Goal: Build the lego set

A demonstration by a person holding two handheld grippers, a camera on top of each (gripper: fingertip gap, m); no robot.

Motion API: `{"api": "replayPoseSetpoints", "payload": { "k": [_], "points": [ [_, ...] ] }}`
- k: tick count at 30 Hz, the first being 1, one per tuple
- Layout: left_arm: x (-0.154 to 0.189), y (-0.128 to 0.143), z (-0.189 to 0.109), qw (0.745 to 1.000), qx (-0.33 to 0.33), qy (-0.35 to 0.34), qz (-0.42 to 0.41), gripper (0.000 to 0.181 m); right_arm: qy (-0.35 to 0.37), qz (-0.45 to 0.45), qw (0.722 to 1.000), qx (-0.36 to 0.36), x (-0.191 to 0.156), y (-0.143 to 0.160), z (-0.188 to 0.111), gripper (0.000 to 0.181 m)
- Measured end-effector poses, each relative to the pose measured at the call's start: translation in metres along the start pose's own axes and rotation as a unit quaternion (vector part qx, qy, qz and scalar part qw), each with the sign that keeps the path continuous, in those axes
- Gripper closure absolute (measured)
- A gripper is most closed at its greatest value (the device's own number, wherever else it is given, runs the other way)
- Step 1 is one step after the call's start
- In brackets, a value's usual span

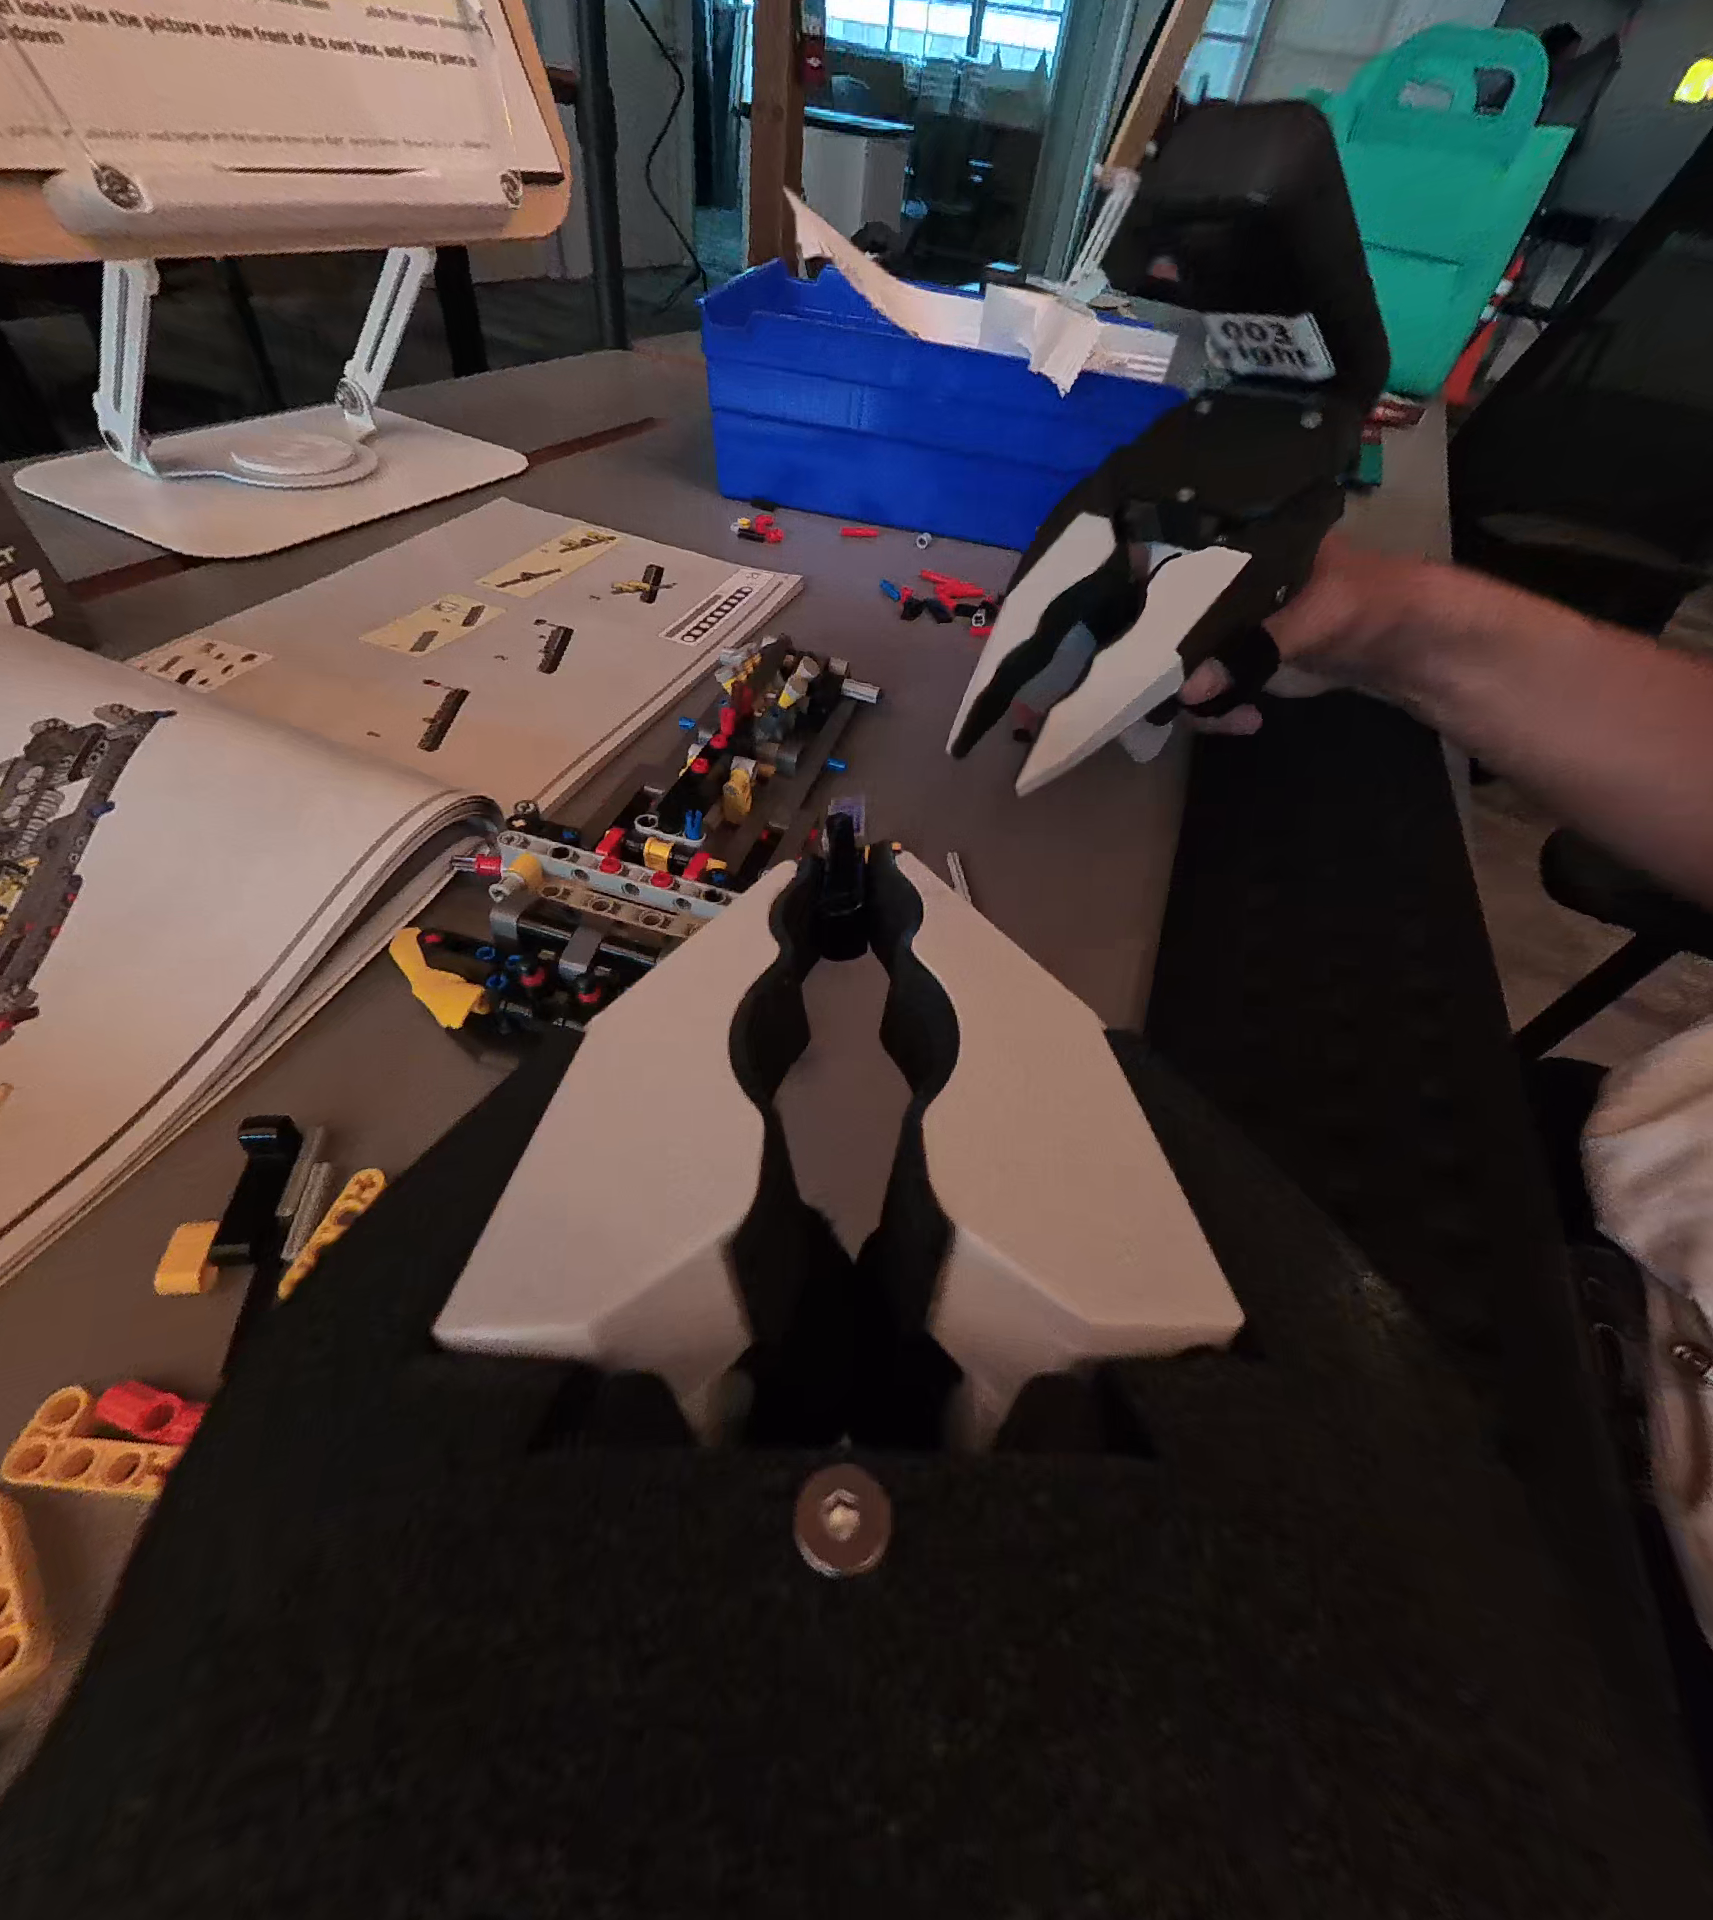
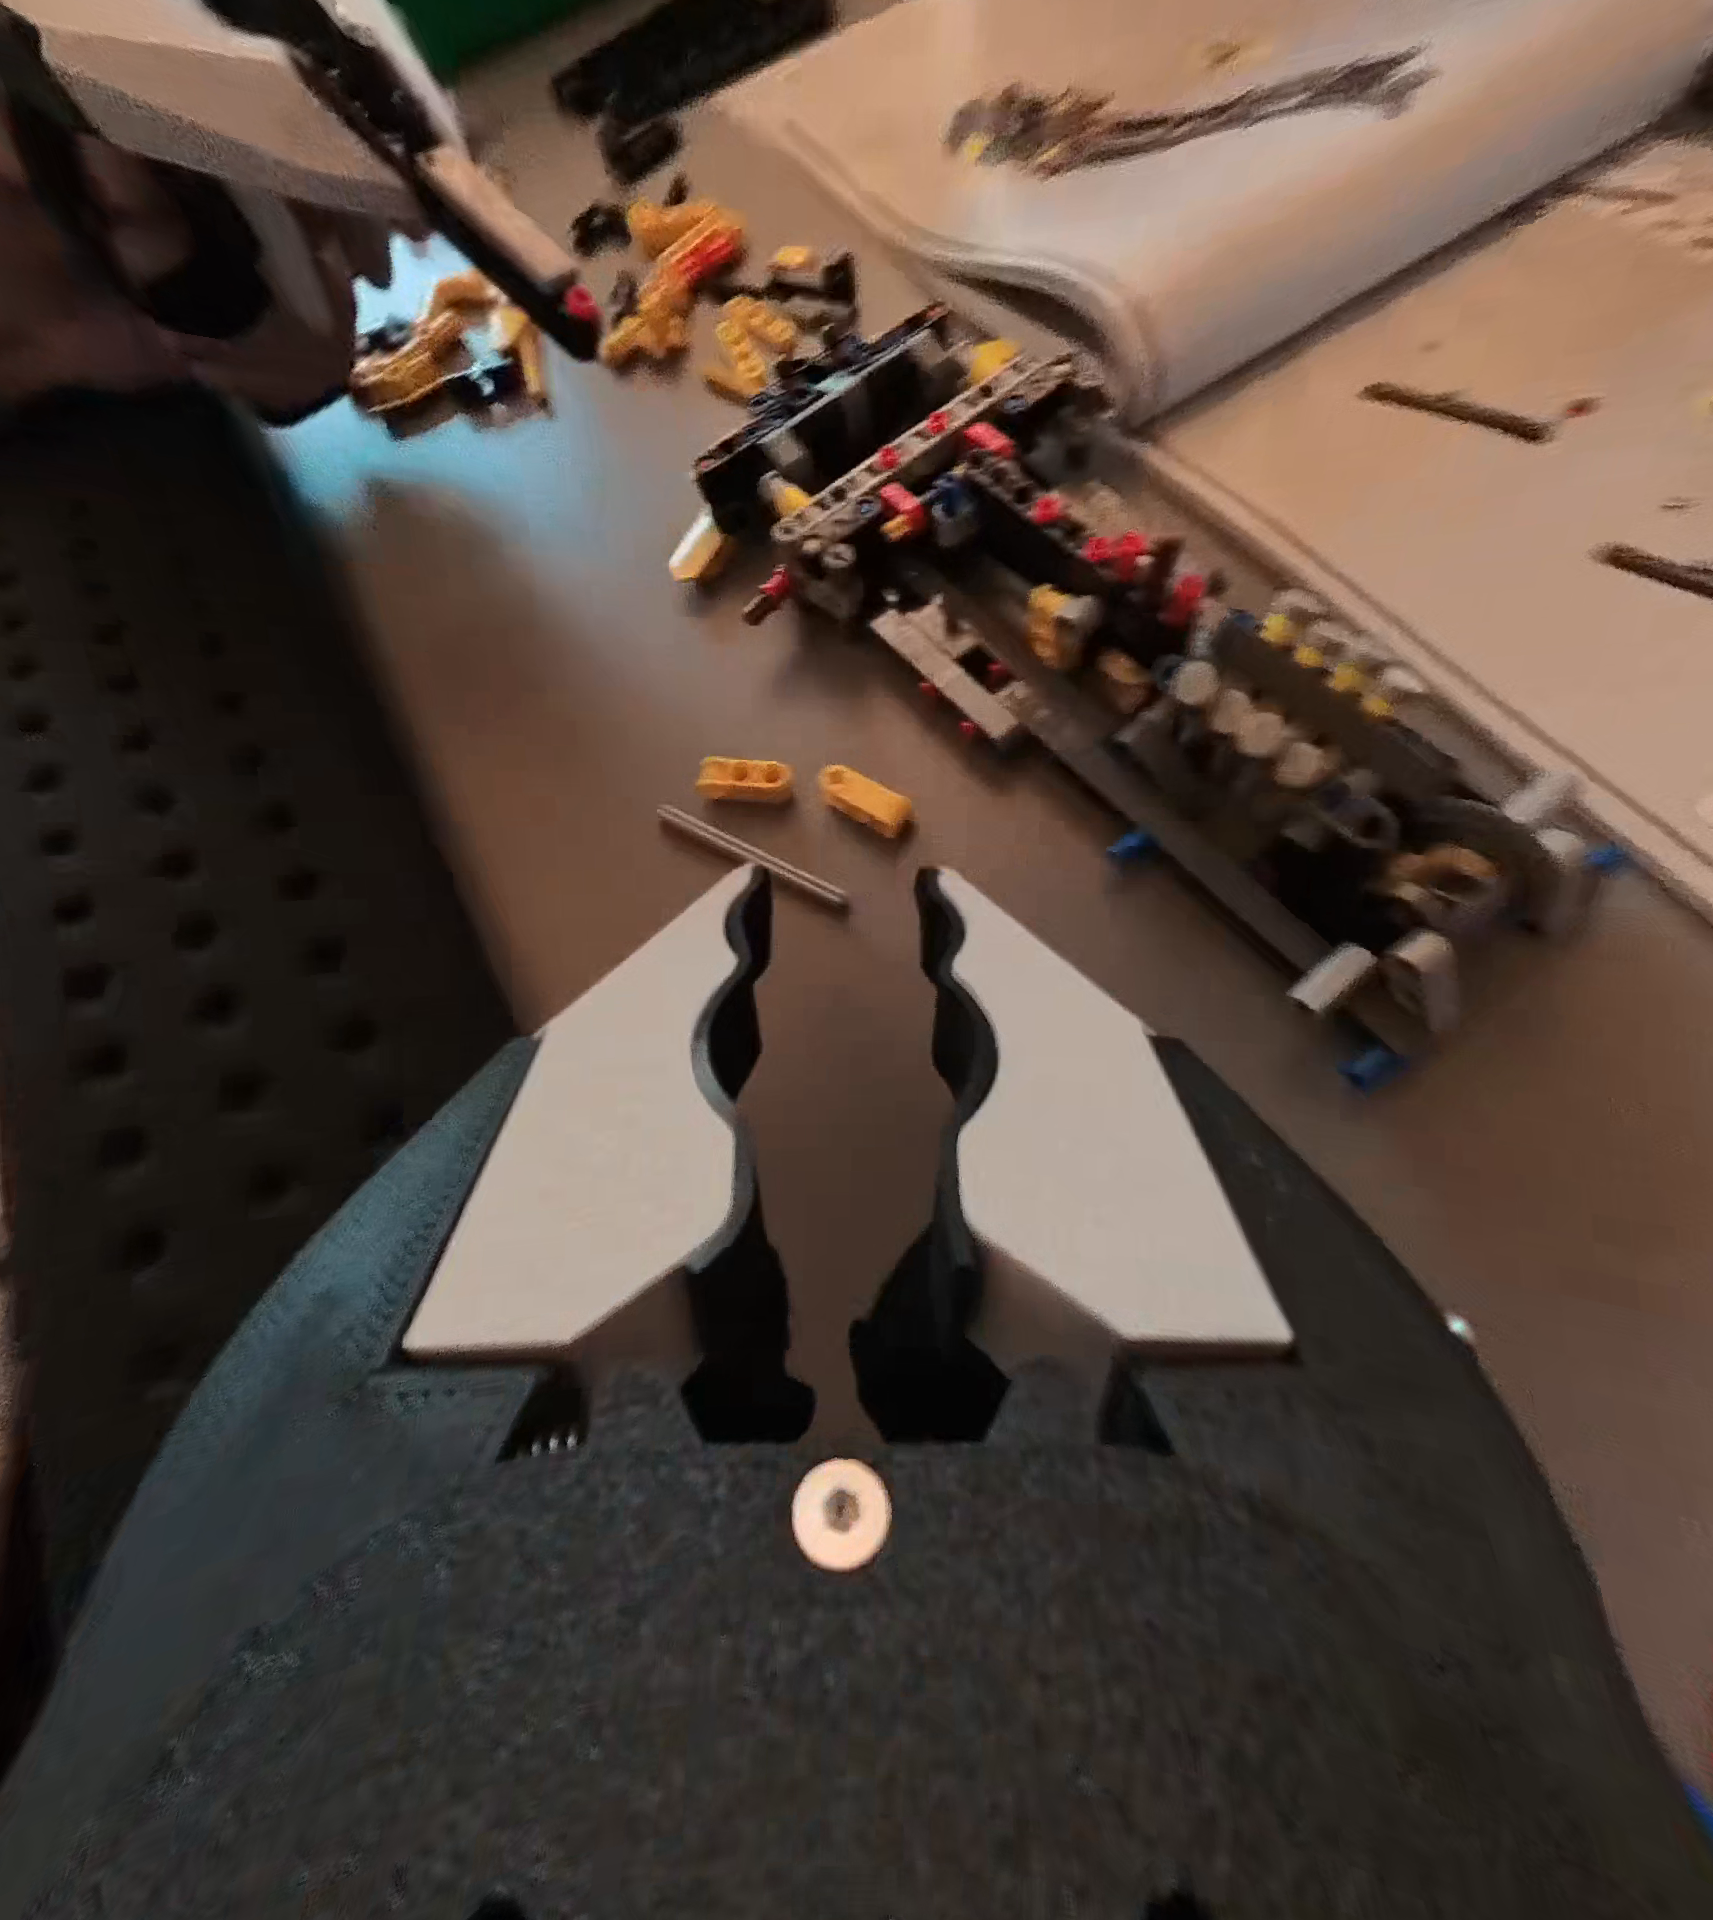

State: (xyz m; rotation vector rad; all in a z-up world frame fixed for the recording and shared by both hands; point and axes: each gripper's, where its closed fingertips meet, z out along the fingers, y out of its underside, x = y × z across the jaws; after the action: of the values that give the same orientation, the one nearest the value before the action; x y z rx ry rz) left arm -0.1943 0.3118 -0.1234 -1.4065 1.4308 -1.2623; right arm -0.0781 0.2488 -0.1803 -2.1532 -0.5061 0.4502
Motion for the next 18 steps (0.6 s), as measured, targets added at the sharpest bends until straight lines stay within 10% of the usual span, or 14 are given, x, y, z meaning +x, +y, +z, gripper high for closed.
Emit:
{"api": "replayPoseSetpoints", "payload": {
  "k": [1, 6, 18],
  "points": [
    [-0.001, -0.001, -0.001, 1.000, 0.005, -0.001, 0.000, 0.175, 0.020, -0.005, 1.000, 0.008, 0.005, 0.000, -0.007, 0.153],
    [-0.005, -0.003, -0.002, 1.000, 0.016, -0.003, -0.004, 0.175, 0.193, -0.015, 0.976, 0.096, 0.053, -0.006, -0.060, 0.162],
    [-0.017, -0.003, 0.006, 0.999, 0.021, 0.006, -0.047, 0.175, 0.251, 0.030, 0.962, 0.101, 0.083, -0.003, -0.069, 0.161]
  ]
}}
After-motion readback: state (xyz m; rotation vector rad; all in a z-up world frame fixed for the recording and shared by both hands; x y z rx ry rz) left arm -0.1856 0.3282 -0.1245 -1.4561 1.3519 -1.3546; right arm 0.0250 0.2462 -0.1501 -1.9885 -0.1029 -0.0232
